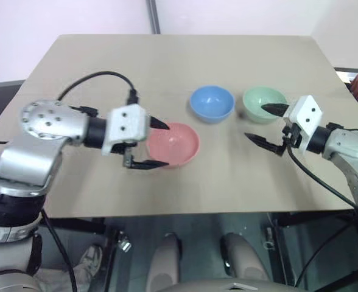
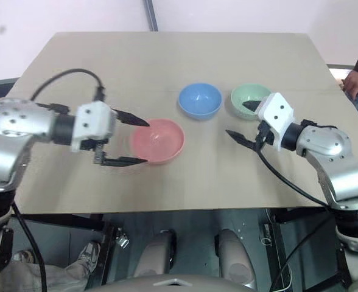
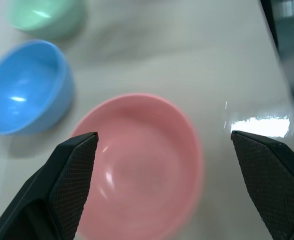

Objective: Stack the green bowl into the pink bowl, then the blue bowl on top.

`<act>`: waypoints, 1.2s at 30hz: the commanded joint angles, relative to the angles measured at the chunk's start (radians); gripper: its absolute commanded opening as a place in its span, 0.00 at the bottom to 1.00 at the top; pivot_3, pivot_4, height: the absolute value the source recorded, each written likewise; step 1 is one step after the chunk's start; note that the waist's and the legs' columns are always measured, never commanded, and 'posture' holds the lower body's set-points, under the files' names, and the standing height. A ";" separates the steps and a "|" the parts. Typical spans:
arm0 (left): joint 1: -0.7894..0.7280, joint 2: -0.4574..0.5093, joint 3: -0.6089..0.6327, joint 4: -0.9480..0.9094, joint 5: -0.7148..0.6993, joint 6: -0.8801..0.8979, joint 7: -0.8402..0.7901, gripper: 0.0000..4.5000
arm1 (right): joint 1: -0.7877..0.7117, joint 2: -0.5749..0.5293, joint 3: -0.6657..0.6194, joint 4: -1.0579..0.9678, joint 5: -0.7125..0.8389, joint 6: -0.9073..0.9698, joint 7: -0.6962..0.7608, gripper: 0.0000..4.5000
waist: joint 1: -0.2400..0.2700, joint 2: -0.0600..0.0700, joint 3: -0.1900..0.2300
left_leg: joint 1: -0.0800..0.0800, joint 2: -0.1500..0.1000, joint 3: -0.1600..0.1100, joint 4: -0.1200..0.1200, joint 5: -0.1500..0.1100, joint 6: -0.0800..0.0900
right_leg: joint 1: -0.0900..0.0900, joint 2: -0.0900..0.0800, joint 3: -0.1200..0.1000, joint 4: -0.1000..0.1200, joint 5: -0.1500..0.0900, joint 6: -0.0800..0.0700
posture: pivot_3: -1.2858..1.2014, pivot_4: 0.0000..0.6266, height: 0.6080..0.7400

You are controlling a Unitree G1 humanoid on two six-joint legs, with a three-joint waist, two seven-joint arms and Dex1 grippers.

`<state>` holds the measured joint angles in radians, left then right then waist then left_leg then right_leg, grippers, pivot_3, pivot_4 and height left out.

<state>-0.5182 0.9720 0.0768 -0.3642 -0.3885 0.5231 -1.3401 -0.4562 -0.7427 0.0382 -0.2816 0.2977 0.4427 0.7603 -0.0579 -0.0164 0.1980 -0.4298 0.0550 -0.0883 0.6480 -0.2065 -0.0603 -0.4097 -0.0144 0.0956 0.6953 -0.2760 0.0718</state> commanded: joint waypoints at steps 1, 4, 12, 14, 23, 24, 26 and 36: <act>0.058 -0.048 0.155 -0.029 -0.138 0.037 0.060 1.00 | -0.085 0.011 0.044 0.104 -0.064 -0.058 0.027 1.00 | -0.001 0.000 0.000 | 0.000 0.000 0.000 0.000 0.000 0.000 | 0.000 0.000 0.000 0.000 0.000 0.000 | 0.52 0.24 0.90; 0.168 -0.043 0.253 -0.047 -0.259 0.077 0.017 1.00 | -0.173 0.029 0.105 0.259 -0.134 -0.091 0.050 1.00 | -0.003 0.000 0.000 | 0.000 0.000 0.000 0.000 0.000 0.000 | 0.000 0.000 0.000 0.000 0.000 0.000 | 0.52 0.24 0.90; 0.312 -0.026 0.386 -0.046 -0.388 0.084 0.007 1.00 | -0.347 0.072 0.167 0.555 -0.243 -0.124 0.091 1.00 | -0.006 0.000 0.001 | 0.000 0.000 0.000 -0.001 0.000 0.000 | -0.001 -0.001 0.000 0.000 0.000 0.000 | 0.52 0.24 0.90; 0.342 -0.019 0.401 -0.047 -0.387 0.085 0.021 1.00 | -0.374 0.078 0.174 0.602 -0.262 -0.135 0.098 1.00 | -0.003 0.000 0.001 | 0.000 0.000 0.000 -0.001 0.000 0.000 | -0.001 -0.001 -0.001 0.000 0.000 0.000 | 0.52 0.24 0.90; 0.406 -0.005 0.444 -0.045 -0.392 0.101 0.116 1.00 | -0.407 0.094 0.183 0.689 -0.306 -0.125 0.152 0.66 | -0.009 0.001 0.001 | 0.000 0.000 0.000 -0.001 0.000 0.000 | -0.001 -0.001 0.000 0.000 0.000 0.000 | 0.52 0.24 0.90; 0.410 -0.004 0.445 -0.045 -0.396 0.105 0.124 1.00 | -0.408 0.097 0.183 0.694 -0.311 -0.129 0.153 0.51 | -0.009 0.001 0.001 | 0.000 0.000 0.000 -0.001 0.000 0.000 | -0.001 -0.001 0.000 0.000 0.000 0.000 | 0.52 0.24 0.90; 0.413 0.000 0.445 -0.043 -0.395 0.101 0.135 1.00 | -0.414 0.104 0.181 0.704 -0.322 -0.137 0.152 0.30 | -0.009 0.001 0.001 | 0.000 0.000 0.000 -0.002 0.000 0.000 | -0.001 -0.001 0.000 0.000 0.000 0.000 | 0.52 0.24 0.90; 0.428 -0.009 0.444 -0.035 -0.396 0.092 0.184 1.00 | -0.422 0.114 0.155 0.629 -0.329 -0.210 0.182 0.02 | -0.009 0.001 0.001 | 0.000 0.000 0.000 -0.002 0.000 0.000 | -0.001 -0.001 0.000 -0.001 0.000 0.000 | 0.52 0.24 0.90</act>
<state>-0.0947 0.9566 0.4824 -0.3850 -0.7702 0.6278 -1.1620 -0.8517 -0.6229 0.2279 0.4339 -0.0617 0.2466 0.9206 -0.0673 -0.0152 0.1992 -0.4301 0.0546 -0.0880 0.6457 -0.2066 -0.0604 -0.4112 -0.0151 0.0955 0.6946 -0.2758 0.0715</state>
